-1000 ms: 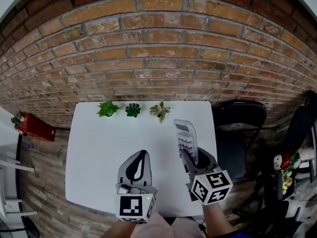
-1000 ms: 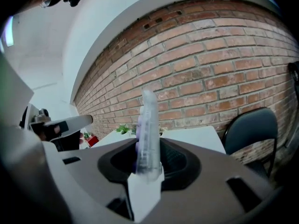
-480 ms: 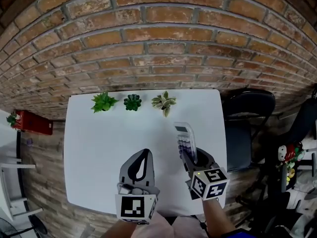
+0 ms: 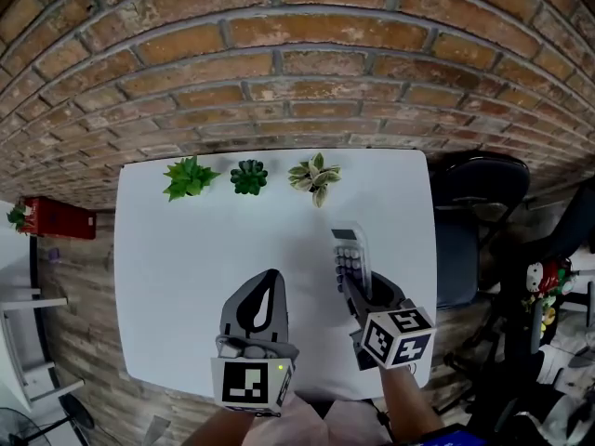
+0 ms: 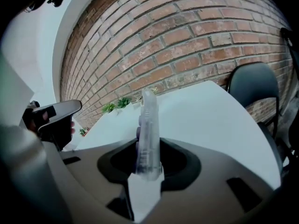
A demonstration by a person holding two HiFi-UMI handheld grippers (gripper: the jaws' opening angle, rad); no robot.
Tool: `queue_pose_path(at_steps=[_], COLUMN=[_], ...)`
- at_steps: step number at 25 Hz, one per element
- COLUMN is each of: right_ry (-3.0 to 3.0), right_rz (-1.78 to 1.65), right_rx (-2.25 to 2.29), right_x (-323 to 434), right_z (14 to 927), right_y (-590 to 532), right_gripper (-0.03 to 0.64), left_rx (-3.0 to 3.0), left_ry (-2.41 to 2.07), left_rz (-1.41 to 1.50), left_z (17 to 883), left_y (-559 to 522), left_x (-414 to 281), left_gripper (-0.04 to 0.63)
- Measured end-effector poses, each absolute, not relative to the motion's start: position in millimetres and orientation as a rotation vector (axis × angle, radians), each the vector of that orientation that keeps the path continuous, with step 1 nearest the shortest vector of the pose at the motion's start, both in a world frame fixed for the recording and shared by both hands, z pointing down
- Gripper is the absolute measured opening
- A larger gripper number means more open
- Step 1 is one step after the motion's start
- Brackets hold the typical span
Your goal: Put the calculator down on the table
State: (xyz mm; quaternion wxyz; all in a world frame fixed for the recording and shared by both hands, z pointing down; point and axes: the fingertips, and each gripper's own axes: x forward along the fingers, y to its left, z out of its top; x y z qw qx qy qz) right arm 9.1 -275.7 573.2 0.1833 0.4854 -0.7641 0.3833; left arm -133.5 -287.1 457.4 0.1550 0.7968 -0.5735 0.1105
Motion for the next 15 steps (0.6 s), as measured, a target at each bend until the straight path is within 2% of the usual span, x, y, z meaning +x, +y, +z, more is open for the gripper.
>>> queue_pose_path(at_steps=[15], right_ry=[-2.134], right_rz=[1.039], right_rx=[1.354], right_x=[5.9], right_z=[576.7], right_y=[-276.1], right_gripper=[0.147], left_rx=[2.277], left_ry=[-1.631], left_rz=[0.326], left_z=[459.7], left_y=[-284.1], left_x=[-134.6], left_gripper=[0.014])
